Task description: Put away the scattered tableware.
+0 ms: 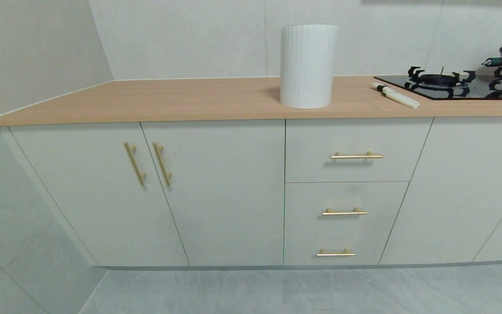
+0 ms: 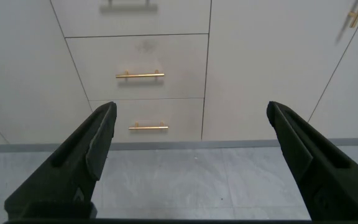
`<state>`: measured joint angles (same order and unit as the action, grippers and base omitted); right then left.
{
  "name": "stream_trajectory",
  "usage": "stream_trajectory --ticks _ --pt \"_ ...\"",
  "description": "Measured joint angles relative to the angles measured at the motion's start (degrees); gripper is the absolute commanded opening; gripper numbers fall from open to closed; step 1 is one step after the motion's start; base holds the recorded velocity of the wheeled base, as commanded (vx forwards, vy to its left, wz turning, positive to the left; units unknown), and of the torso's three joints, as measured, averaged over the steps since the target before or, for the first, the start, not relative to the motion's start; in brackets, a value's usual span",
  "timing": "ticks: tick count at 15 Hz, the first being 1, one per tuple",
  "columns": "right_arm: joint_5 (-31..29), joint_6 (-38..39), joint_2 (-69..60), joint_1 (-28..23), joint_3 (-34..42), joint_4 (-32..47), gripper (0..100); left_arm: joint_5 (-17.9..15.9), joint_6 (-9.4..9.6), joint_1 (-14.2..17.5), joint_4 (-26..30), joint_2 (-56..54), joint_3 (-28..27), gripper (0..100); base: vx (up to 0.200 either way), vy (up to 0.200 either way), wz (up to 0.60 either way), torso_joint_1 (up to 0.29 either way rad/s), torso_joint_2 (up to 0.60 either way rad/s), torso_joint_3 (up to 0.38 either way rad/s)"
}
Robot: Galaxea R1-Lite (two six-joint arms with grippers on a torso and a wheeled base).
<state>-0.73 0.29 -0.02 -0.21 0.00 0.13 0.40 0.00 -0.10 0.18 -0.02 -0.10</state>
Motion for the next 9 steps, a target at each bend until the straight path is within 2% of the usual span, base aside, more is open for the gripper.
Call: stream_trajectory --ticks 9 --pt "0.0 0.0 0.0 0.0 0.0 0.0 100 0.0 0.0 0.0 0.0 0.0 0.0 100 0.2 0.0 0.0 0.003 0.0 0.0"
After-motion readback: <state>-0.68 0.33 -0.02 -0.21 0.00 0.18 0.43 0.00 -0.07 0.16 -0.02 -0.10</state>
